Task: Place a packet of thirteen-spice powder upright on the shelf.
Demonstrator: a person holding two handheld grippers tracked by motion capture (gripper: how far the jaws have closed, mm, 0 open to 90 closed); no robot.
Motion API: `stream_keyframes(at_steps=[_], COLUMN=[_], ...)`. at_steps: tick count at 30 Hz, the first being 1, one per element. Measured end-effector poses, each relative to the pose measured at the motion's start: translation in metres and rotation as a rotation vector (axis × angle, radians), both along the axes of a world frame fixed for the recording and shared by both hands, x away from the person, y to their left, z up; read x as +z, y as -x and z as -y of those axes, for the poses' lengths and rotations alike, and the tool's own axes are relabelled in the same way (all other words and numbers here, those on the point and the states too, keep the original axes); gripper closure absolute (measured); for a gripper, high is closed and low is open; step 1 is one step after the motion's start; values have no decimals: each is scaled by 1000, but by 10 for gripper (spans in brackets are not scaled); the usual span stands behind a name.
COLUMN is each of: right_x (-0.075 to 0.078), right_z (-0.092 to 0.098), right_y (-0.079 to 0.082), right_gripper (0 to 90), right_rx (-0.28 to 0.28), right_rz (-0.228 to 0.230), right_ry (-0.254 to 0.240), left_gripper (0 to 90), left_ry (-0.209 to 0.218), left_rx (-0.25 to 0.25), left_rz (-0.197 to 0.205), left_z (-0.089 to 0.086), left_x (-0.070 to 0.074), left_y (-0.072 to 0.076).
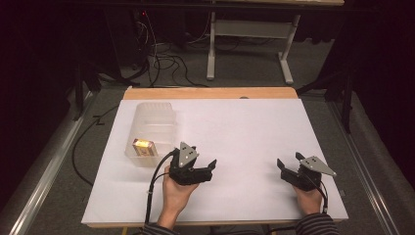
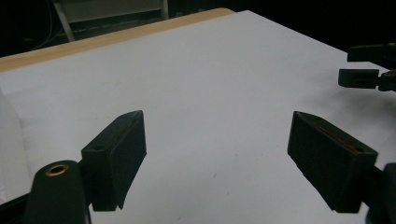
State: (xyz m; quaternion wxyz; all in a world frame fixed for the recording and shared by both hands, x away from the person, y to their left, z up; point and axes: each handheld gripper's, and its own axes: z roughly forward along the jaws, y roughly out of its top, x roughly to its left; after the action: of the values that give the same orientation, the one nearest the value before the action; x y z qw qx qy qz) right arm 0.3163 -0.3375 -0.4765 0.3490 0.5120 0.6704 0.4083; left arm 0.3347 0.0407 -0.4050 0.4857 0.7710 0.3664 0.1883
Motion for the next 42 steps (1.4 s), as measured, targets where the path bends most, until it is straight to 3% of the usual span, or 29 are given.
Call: stream_keyframes(at_steps=[29,42], right_x=[0,0], right_z=[-1,0], right_y=[0,-1], right_gripper=[249,248], right_rx=[-8,-9], right_rz=[-7,-7], right_ry=[4,5], left_gripper=[217,218], left_ry=[13,-3], left_rx=[-5,4], left_rz=[-56,-76], left_z=[22,33], left_x=[-27,-40], left_y=[-14,-25])
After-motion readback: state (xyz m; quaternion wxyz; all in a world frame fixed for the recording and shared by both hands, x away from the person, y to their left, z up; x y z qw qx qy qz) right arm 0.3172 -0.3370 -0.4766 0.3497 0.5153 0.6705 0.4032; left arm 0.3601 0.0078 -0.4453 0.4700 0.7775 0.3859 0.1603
